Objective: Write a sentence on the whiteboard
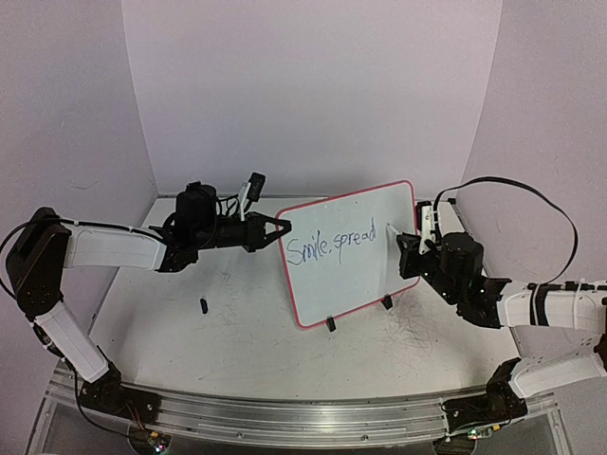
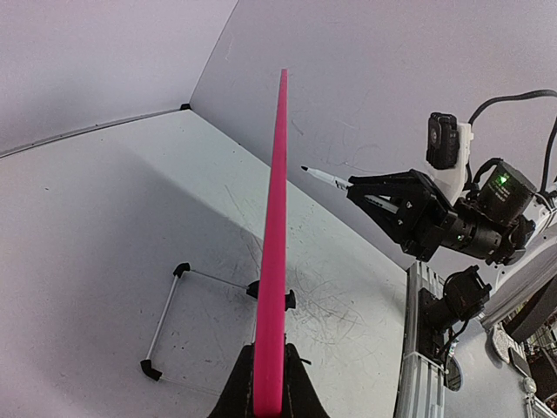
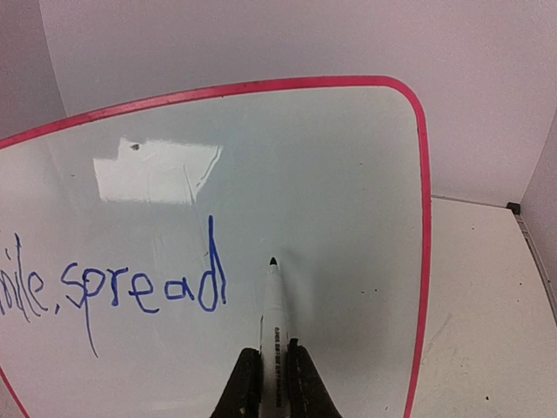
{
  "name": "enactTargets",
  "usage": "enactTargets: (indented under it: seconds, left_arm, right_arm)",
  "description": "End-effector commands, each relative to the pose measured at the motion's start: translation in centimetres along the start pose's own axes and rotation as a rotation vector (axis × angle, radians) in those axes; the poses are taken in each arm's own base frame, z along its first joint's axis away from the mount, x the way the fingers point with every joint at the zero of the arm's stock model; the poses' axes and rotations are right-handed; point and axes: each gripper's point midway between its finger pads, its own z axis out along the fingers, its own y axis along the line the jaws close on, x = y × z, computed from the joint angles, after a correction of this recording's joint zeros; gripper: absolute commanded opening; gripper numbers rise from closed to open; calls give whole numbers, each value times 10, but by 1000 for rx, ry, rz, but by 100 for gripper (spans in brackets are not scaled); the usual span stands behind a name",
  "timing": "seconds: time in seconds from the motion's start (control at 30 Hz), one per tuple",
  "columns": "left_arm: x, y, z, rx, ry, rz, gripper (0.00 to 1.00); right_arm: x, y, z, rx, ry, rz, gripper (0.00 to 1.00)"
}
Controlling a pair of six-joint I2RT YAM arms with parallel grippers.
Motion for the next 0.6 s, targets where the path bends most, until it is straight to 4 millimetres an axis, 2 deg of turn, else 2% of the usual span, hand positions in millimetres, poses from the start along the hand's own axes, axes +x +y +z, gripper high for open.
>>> enactTargets:
  seconds: [0.0,0.13,0.3,0.57]
  left_arm:
    - [24,1,0,-7,90,28,0]
    - [24,0,0,-5,89,28,0]
    - [24,0,0,-5,90,26,0]
    - [25,0,0,-3,92,26,0]
  right_arm:
    - [-12,-9,-3,27,-51,31,0]
    - [-12,-9,-2,22,-48,28,0]
    - [-16,4,-3,-53,-68,-2,0]
    - [-17,3,3,-37,-64,8,0]
